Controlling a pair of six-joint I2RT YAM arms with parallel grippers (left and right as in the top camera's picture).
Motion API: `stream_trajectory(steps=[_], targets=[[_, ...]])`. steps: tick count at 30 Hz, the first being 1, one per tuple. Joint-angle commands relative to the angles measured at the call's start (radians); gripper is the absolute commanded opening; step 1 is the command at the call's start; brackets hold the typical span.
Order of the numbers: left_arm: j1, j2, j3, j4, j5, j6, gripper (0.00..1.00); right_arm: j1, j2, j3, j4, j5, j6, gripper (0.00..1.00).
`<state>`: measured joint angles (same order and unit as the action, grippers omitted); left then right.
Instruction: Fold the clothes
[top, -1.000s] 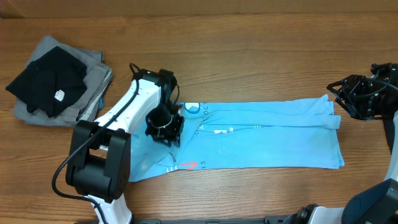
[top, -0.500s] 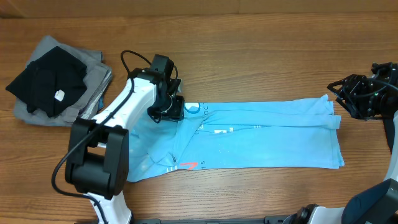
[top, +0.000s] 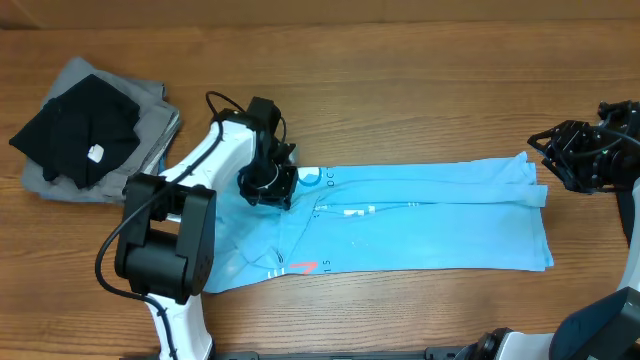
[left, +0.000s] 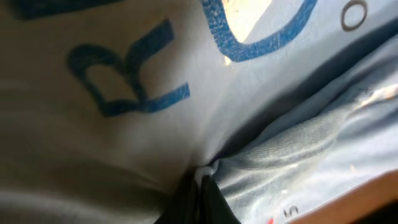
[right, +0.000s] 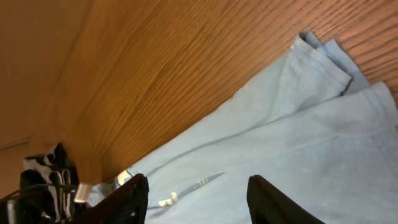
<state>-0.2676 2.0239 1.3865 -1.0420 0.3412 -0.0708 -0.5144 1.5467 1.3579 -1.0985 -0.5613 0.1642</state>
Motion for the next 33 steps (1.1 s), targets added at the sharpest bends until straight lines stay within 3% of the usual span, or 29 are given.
stream_trajectory(steps=[1, 11, 14, 20, 25, 30, 33], targets=[[0.035, 0.006, 0.088, -0.051, 0.02, 0.035, 0.04, 0.005, -0.007, 0.018, 0.011, 0.062, 0.017, 0.55], [0.036, 0.006, 0.189, -0.147, 0.079, 0.068, 0.06, 0.005, 0.052, 0.0, 0.138, 0.246, 0.098, 0.57], [0.035, 0.006, 0.189, -0.156, 0.079, 0.068, 0.07, 0.005, 0.105, -0.018, 0.16, 0.246, 0.098, 0.45], [0.032, 0.006, 0.189, -0.166, 0.079, 0.068, 0.08, 0.005, 0.248, -0.018, 0.166, 0.247, 0.098, 0.34], [0.032, 0.006, 0.189, -0.171, 0.079, 0.067, 0.1, 0.005, 0.32, -0.018, 0.112, 0.3, 0.097, 0.43], [0.031, 0.006, 0.189, -0.172, 0.079, 0.067, 0.14, 0.007, 0.348, -0.019, 0.13, 0.296, 0.098, 0.37], [0.031, 0.006, 0.189, -0.174, 0.079, 0.067, 0.15, 0.011, 0.362, -0.027, 0.126, 0.308, 0.098, 0.49]])
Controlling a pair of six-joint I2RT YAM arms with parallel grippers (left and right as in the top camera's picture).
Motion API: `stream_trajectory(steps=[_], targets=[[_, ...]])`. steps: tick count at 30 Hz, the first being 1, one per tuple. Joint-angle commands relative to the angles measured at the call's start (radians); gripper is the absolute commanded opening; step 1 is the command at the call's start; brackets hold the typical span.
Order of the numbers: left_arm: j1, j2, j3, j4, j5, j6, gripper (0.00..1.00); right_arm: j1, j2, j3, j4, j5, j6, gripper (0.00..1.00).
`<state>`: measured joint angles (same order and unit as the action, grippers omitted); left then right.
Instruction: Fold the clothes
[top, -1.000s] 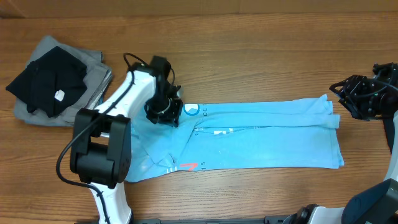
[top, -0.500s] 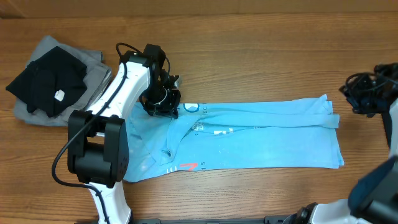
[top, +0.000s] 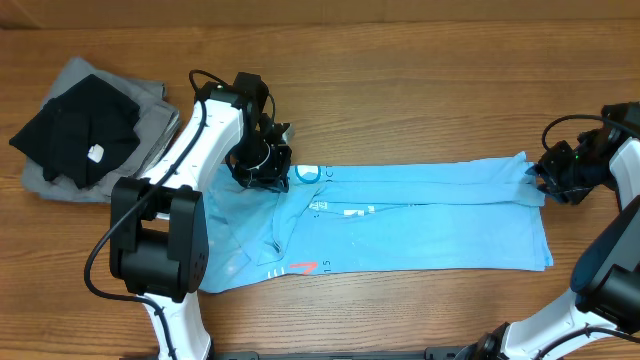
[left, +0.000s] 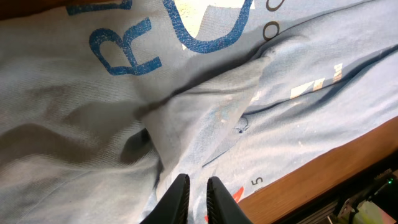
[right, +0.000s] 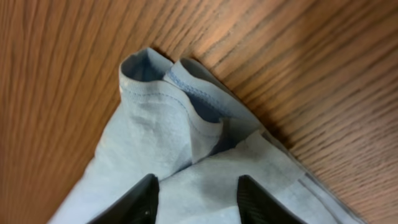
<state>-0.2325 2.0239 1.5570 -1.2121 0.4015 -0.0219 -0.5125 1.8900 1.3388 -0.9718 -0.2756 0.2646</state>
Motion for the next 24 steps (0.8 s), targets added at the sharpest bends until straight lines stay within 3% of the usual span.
stream_trajectory(steps=[1, 8, 16, 18, 19, 20, 24], targets=[[-0.004, 0.006, 0.019, -0.004, 0.019, 0.018, 0.15, 0.01, 0.024, -0.011, -0.004, 0.025, -0.003, 0.49], [-0.004, 0.006, 0.019, -0.002, 0.019, 0.019, 0.16, 0.01, 0.046, -0.031, -0.014, 0.074, -0.006, 0.44], [-0.004, 0.006, 0.019, 0.005, 0.019, 0.019, 0.16, 0.007, 0.046, -0.031, -0.01, 0.073, -0.005, 0.21], [-0.004, 0.006, 0.019, 0.005, 0.019, 0.019, 0.16, 0.007, 0.046, -0.031, -0.005, 0.074, -0.005, 0.25], [-0.004, 0.006, 0.019, 0.005, 0.019, 0.019, 0.16, 0.006, 0.046, -0.031, 0.0, 0.074, -0.005, 0.41], [-0.004, 0.006, 0.019, 0.005, 0.019, 0.019, 0.16, 0.006, 0.046, -0.031, 0.009, 0.073, -0.002, 0.46], [-0.004, 0.006, 0.019, 0.005, 0.019, 0.019, 0.16, 0.006, 0.046, -0.031, 0.053, 0.073, 0.025, 0.44]])
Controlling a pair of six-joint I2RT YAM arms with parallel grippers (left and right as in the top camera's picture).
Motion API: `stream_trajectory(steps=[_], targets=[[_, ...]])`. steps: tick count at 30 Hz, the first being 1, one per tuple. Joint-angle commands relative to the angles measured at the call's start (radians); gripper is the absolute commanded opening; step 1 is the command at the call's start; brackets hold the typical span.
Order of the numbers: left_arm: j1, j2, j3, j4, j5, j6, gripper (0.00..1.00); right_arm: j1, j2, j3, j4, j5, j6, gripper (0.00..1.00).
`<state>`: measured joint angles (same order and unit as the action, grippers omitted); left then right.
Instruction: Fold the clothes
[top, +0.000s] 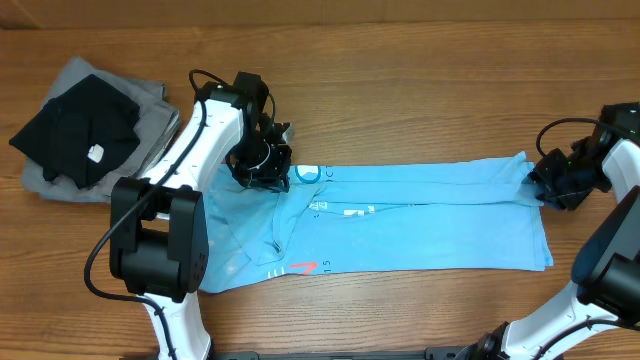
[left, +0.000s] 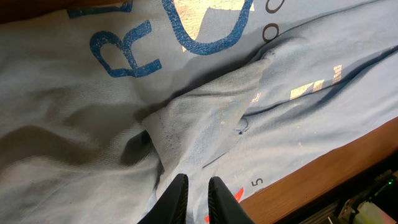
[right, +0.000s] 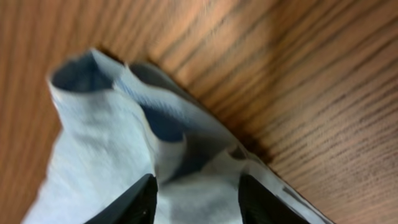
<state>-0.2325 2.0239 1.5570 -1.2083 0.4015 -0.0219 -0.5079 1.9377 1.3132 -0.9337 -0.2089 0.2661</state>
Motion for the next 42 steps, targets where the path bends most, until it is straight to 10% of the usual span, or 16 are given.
stream_trajectory(steps=[1, 13, 19, 42], targets=[[-0.004, 0.006, 0.019, 0.001, 0.019, 0.019, 0.16, 0.001, -0.002, -0.005, 0.026, 0.006, 0.023, 0.43], [-0.004, 0.006, 0.019, 0.002, 0.019, 0.018, 0.16, 0.004, 0.01, -0.071, 0.077, 0.015, 0.035, 0.33], [-0.004, 0.006, 0.019, 0.0, 0.019, 0.019, 0.16, 0.0, 0.009, -0.054, 0.048, 0.014, 0.034, 0.05], [-0.024, 0.007, 0.018, 0.003, 0.018, 0.019, 0.24, -0.018, -0.05, 0.017, -0.034, -0.037, 0.026, 0.04]])
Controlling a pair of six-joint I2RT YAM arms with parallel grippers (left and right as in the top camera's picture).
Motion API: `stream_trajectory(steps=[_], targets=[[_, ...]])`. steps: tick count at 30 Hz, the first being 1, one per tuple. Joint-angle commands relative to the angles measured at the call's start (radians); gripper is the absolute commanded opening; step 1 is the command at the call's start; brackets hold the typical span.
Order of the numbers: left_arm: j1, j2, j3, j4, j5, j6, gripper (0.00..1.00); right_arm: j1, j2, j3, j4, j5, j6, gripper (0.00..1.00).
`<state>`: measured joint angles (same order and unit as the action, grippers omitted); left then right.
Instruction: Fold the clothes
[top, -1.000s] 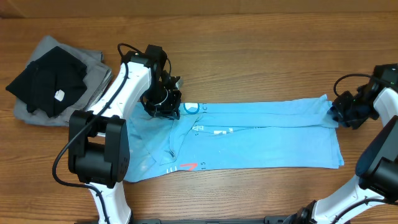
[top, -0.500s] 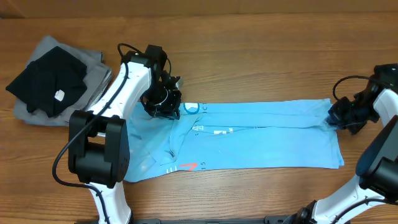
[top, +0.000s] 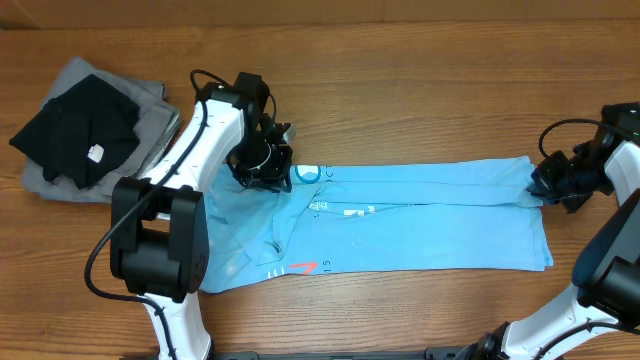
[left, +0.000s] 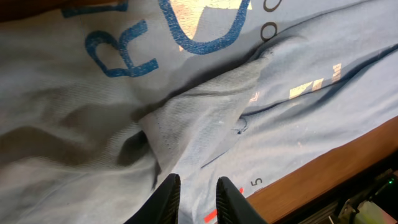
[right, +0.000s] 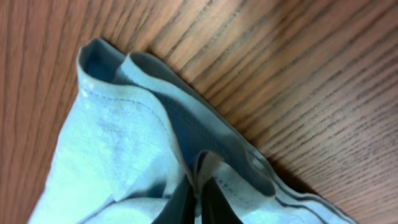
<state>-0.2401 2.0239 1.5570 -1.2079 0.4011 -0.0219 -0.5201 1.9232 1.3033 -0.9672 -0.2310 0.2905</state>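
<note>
A light blue shirt with blue lettering lies stretched lengthwise across the wooden table, rumpled at its left end. My left gripper hovers over the printed left part; in the left wrist view its gripper is open, with a raised fold just ahead of the fingers. My right gripper is at the shirt's far right corner. In the right wrist view that gripper is shut on a pinch of the double hem.
A stack of folded grey and black clothes sits at the back left. The table's front edge runs close below the shirt. Both arms' cables hang near the shirt's ends.
My right gripper was open astride the hem corner and is now shut on it. The left gripper's fingers stand slightly wider apart; the shirt lies as before.
At first my left gripper was shut on cloth by the lettering and the right one was open, short of the shirt's right end. Then the left had let go and stood open above a fold, while the right reached the hem corner, where it now grips.
</note>
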Motion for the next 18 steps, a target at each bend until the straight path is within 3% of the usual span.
stream_trajectory(steps=[1, 4, 12, 18], targets=[[-0.023, 0.007, 0.016, 0.005, 0.018, 0.019, 0.25, -0.006, -0.035, 0.027, -0.005, -0.018, 0.002, 0.04], [-0.04, 0.007, 0.016, 0.005, -0.01, 0.022, 0.26, -0.006, -0.035, 0.027, -0.023, -0.017, 0.002, 0.04], [-0.069, 0.008, -0.009, 0.117, -0.077, 0.023, 0.43, -0.006, -0.035, 0.027, -0.024, -0.018, 0.006, 0.06], [-0.065, 0.01, -0.04, 0.121, -0.256, -0.013, 0.43, -0.006, -0.035, 0.027, -0.025, -0.036, 0.006, 0.06]])
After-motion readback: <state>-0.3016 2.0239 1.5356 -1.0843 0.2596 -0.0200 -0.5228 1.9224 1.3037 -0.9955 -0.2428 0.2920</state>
